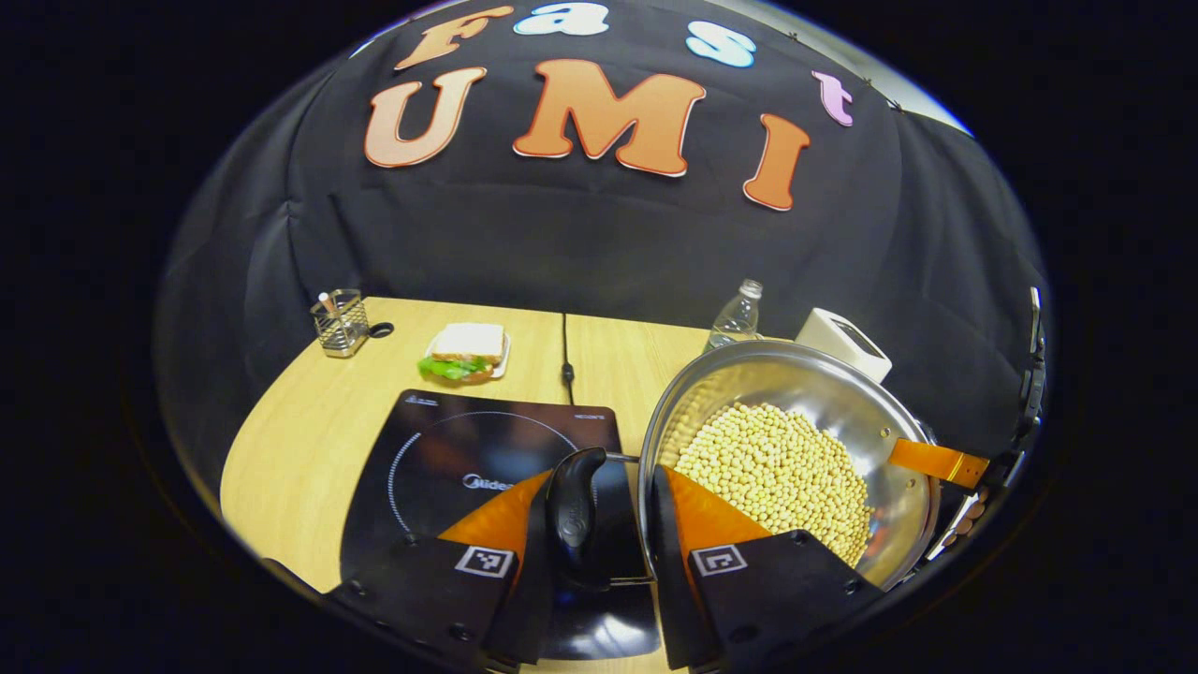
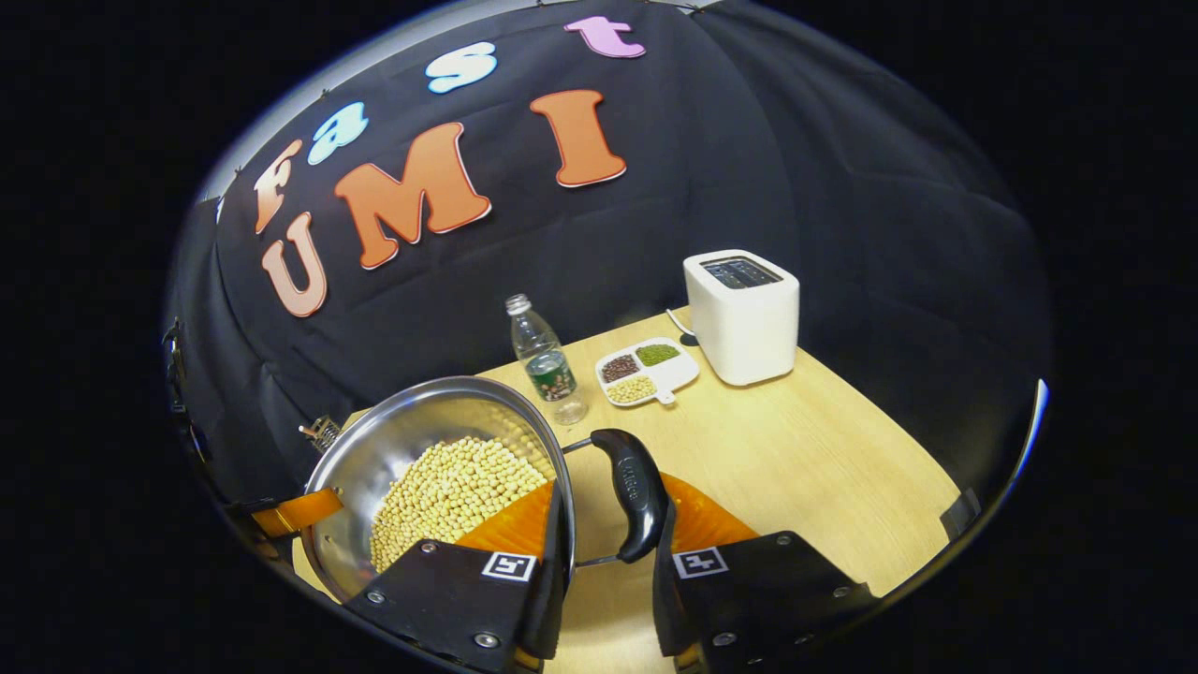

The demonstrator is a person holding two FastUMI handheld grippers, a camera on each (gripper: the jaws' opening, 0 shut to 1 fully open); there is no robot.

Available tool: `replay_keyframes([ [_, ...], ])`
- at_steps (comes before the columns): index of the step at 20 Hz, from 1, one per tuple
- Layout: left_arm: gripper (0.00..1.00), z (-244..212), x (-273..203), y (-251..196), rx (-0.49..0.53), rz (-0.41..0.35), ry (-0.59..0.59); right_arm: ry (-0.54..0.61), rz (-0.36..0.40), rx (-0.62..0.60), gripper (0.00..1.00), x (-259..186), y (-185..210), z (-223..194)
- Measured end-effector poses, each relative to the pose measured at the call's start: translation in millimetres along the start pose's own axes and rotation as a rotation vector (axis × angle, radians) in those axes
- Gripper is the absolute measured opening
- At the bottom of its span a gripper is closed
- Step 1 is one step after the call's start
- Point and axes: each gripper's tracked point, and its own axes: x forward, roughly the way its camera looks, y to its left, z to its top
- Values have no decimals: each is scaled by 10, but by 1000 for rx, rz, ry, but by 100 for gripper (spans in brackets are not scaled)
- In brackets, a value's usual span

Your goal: First push the handle of the pot to place it horizontally, then grasp the pot with both hands and set it on the induction cooktop.

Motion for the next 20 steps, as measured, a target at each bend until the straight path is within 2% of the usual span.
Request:
replay_keyframes([
  [1,55,23,0,102,-5,5,0,3,5,-5,39,3,100,-20],
  [2,53,35,-39,189,-10,12,-2,2,11,-9,39,-2,196,-22],
  [6,58,140,-146,556,-11,39,-13,12,38,-9,39,2,538,-90],
  [9,52,202,-196,812,-7,59,-16,19,58,-8,39,41,786,-138],
  [12,55,248,-223,1040,-13,78,-18,20,77,-9,39,126,976,-198],
  [20,55,196,-84,1598,-31,120,9,66,114,-34,39,418,1514,-400],
])
